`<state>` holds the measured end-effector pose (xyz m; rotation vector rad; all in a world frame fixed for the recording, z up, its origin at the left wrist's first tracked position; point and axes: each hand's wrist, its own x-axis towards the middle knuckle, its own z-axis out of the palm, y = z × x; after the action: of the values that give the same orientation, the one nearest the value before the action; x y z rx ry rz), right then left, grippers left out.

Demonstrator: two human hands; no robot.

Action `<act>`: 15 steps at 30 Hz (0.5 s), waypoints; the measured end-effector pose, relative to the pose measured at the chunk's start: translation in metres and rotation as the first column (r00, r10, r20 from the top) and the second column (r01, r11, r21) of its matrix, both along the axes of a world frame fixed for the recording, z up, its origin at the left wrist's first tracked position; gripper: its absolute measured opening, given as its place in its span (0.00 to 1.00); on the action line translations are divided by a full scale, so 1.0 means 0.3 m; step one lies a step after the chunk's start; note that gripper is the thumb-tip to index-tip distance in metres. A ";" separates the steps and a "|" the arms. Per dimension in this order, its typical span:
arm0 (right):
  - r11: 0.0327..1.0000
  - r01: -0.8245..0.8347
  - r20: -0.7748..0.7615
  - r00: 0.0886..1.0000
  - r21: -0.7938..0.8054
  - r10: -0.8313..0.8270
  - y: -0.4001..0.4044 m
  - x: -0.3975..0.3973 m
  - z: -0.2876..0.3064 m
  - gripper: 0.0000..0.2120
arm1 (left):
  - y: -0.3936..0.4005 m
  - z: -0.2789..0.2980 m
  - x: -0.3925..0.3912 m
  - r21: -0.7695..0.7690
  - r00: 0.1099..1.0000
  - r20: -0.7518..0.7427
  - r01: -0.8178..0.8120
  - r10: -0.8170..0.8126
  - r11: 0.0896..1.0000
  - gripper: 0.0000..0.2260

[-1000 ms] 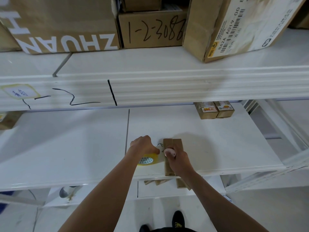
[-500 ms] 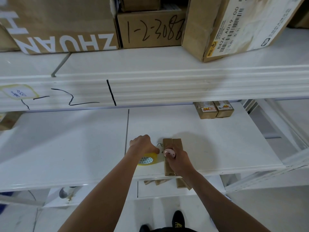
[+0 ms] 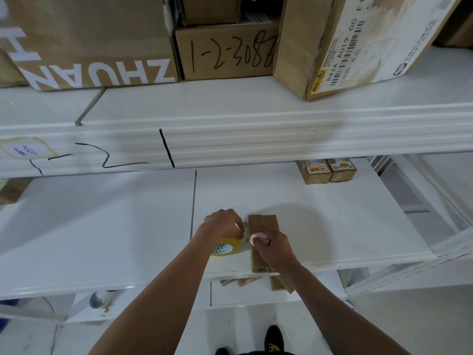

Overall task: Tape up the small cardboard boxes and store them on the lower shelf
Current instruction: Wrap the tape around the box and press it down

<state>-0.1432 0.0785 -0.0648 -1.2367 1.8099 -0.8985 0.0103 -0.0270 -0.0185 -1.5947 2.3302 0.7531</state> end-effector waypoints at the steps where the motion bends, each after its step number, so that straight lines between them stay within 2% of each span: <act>1: 1.000 0.010 -0.003 1.000 -0.014 -0.010 0.001 -0.002 -0.003 0.04 | -0.001 -0.001 0.000 0.012 1.000 -0.007 0.001 -0.001 1.000 0.12; 2: 0.999 0.011 -0.008 1.000 -0.039 -0.012 0.004 -0.001 0.001 0.03 | -0.003 -0.002 0.001 0.023 1.000 -0.015 -0.005 0.005 1.000 0.11; 5: 0.996 -0.009 -0.044 0.999 -0.088 0.005 0.006 0.001 0.006 0.09 | -0.006 -0.005 0.006 0.042 0.999 -0.028 -0.038 0.039 0.998 0.10; 10: 0.998 -0.013 -0.036 0.999 -0.067 0.010 0.004 0.003 0.002 0.02 | -0.013 -0.013 0.012 0.076 0.998 -0.044 -0.047 0.051 0.996 0.11; 15: 0.997 -0.007 -0.051 0.999 -0.082 0.003 0.006 0.008 -0.003 0.01 | -0.021 -0.013 0.013 0.099 0.999 -0.045 -0.023 0.027 0.995 0.12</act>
<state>-0.1408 0.0803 -0.0657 -1.3256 1.8246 -0.9545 0.0142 -0.0333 -0.0223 -1.5838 2.2706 0.9049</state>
